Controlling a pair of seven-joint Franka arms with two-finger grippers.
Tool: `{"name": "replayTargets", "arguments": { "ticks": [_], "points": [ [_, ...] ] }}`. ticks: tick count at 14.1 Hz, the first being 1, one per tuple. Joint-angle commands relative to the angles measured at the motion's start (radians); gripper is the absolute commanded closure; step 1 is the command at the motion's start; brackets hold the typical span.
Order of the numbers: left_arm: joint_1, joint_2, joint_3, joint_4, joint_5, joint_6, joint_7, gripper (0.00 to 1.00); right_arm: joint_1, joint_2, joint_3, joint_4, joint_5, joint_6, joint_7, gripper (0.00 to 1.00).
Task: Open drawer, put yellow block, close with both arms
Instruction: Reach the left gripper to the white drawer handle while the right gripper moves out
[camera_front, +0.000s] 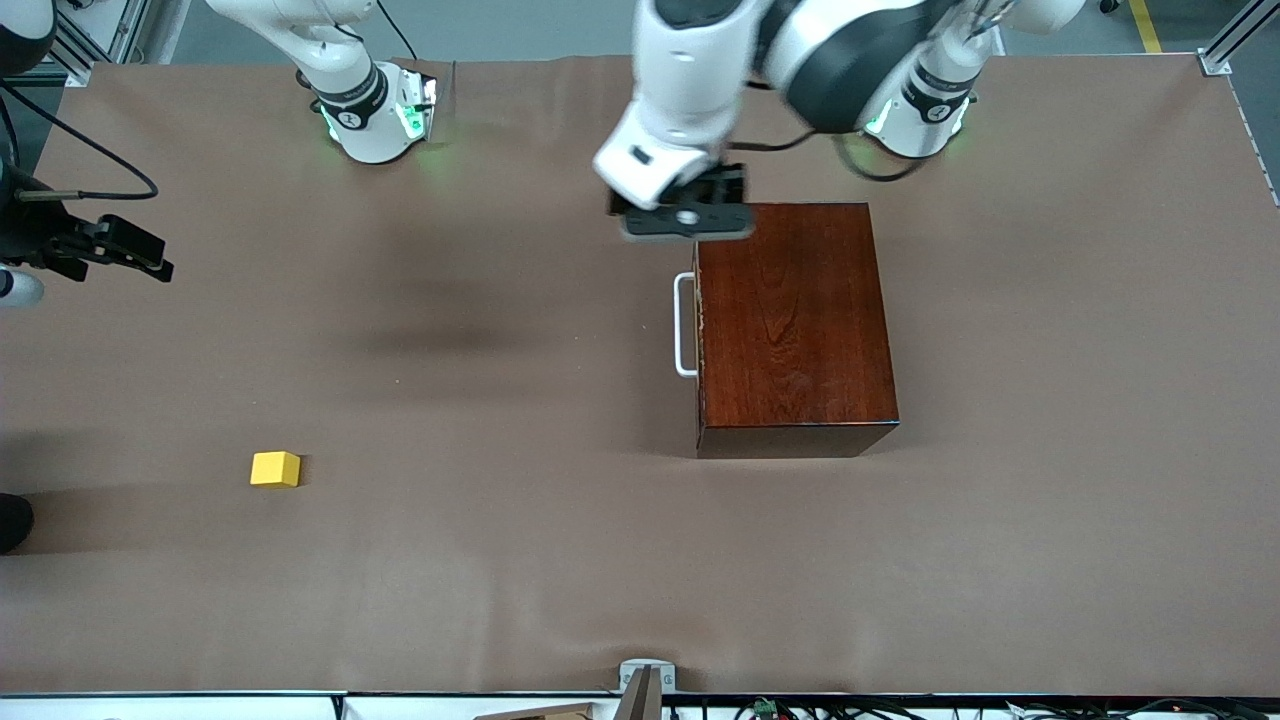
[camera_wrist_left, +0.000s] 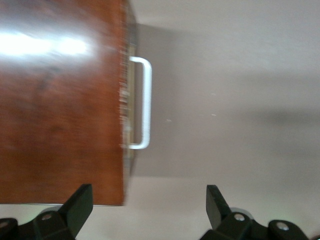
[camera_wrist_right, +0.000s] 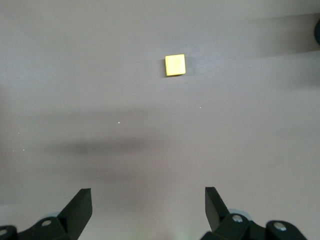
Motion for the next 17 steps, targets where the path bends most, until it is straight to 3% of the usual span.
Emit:
{"name": "replayTargets", "arguments": {
  "ticks": [1, 5, 10, 17],
  "points": [
    [-0.058, 0.087, 0.015, 0.045, 0.0, 0.028, -0.011, 0.0, -0.021, 0.005, 0.013, -0.033, 0.0, 0.043, -0.008, 0.0],
    [-0.127, 0.168, 0.017, 0.039, 0.162, 0.017, -0.01, 0.0, -0.03, 0.005, 0.013, -0.11, 0.0, 0.13, -0.008, 0.0],
    [-0.137, 0.256, 0.043, 0.04, 0.219, 0.022, 0.012, 0.0, -0.047, 0.008, 0.013, -0.238, 0.0, 0.302, -0.024, 0.0],
    [-0.127, 0.314, 0.044, 0.039, 0.275, 0.051, 0.073, 0.0, -0.096, 0.181, 0.013, -0.288, 0.0, 0.518, -0.082, 0.0]
  ]
}}
